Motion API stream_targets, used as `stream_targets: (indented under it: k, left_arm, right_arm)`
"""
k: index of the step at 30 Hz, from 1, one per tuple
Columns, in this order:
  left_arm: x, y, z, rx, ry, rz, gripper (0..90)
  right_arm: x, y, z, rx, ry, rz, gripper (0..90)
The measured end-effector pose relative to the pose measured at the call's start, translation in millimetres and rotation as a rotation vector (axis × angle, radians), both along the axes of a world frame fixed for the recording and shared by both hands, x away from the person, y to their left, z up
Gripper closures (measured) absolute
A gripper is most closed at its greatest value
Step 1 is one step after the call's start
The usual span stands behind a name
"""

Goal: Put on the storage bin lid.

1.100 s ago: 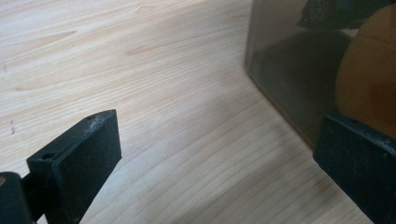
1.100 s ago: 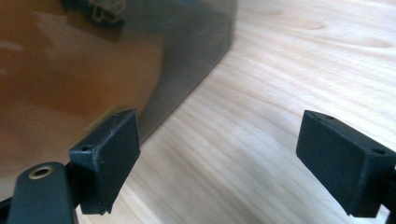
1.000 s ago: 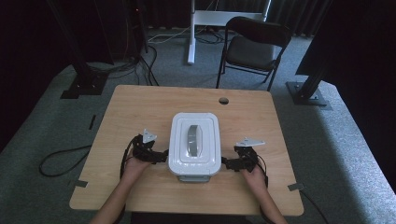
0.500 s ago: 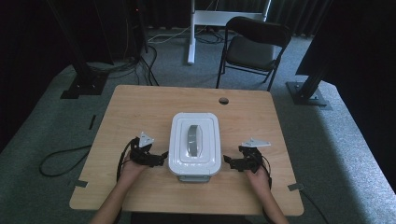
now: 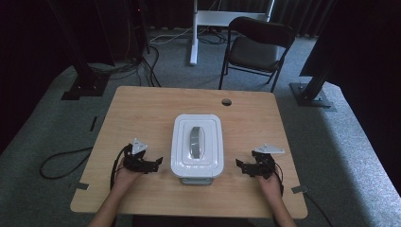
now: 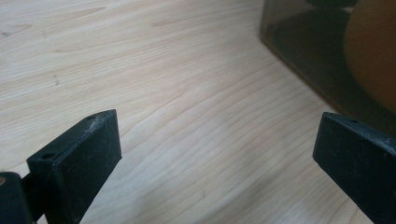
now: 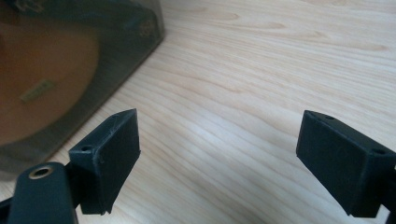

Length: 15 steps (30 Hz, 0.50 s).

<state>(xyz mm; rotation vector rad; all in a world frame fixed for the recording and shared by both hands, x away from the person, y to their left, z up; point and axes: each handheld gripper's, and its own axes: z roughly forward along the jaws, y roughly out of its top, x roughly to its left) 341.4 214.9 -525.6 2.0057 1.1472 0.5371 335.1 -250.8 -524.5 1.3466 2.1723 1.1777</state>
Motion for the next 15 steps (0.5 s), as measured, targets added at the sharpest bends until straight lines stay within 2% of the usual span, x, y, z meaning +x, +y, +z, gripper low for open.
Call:
stream_targets:
  k: [15]
  left_arm:
    - [-12.5,23.4,-6.3,-0.002,0.003,0.05,1.5]
  right_arm:
    - [-15.3,-33.0,-6.7,-0.001,0.014,-0.091,12.5]
